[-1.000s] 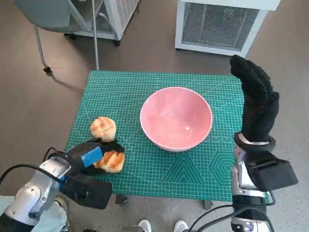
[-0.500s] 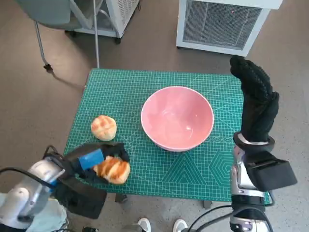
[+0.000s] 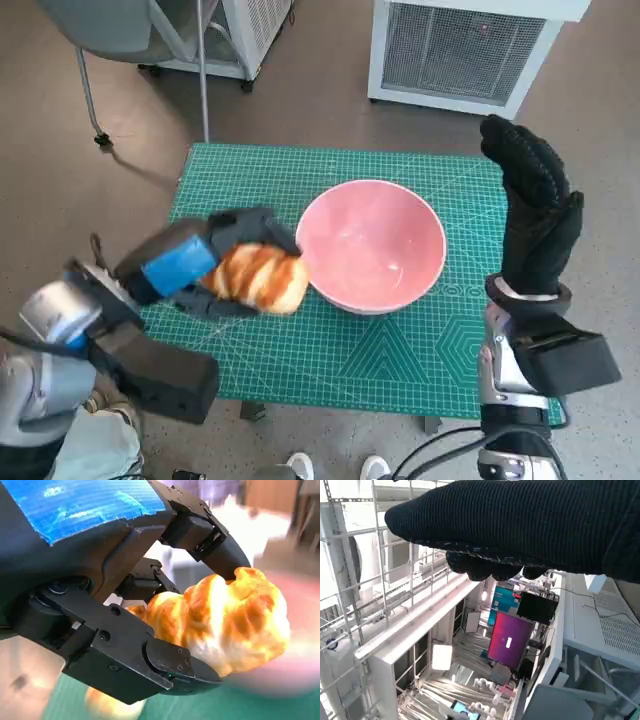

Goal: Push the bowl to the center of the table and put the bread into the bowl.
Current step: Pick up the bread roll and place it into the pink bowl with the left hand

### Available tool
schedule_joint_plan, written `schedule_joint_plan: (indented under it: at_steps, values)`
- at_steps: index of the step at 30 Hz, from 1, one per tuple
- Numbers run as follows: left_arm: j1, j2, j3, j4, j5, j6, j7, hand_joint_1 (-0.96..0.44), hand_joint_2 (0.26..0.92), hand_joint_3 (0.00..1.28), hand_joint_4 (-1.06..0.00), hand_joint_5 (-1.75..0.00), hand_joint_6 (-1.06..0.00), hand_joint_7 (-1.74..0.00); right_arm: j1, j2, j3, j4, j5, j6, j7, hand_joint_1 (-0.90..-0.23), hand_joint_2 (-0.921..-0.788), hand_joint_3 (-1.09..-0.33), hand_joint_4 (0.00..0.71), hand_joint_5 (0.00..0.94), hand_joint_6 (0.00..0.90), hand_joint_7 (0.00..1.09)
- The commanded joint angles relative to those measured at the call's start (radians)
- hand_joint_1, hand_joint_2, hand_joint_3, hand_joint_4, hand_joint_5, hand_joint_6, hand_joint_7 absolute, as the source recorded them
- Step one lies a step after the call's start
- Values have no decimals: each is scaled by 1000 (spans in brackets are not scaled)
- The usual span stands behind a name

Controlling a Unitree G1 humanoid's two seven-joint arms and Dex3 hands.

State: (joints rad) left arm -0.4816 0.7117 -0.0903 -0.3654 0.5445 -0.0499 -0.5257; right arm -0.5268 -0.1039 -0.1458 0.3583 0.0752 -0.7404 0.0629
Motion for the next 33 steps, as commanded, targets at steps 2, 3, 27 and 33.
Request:
schedule_joint_plan:
  at_steps: [2, 3, 27, 33]
  values:
    - [-120, -96, -43, 38, 36, 8, 74, 1, 911, 79, -716, -1198, -618, -1123, 21, -4, -3, 19, 2, -1, 1, -499, -921, -789, 302, 4, -1, 661]
    - [-143, -117, -56, 56, 48, 1, 95, 1, 911, 76, -718, -1197, -621, -1117, 22, -5, -3, 19, 2, -2, 1, -500, -921, -789, 302, 4, -1, 661]
    - [-552, -376, -364, 867, 259, -264, 406, 1, 908, 48, -768, -1124, -645, -1116, 45, -20, -11, 2, 5, -14, 3, -512, -921, -781, 303, 4, -1, 662]
    - [-598, -420, -416, 1035, 293, -267, 444, 0, 915, 48, -752, -1172, -638, -1089, 49, -18, -14, 0, 7, -13, 0, -515, -921, -777, 305, 5, -1, 658]
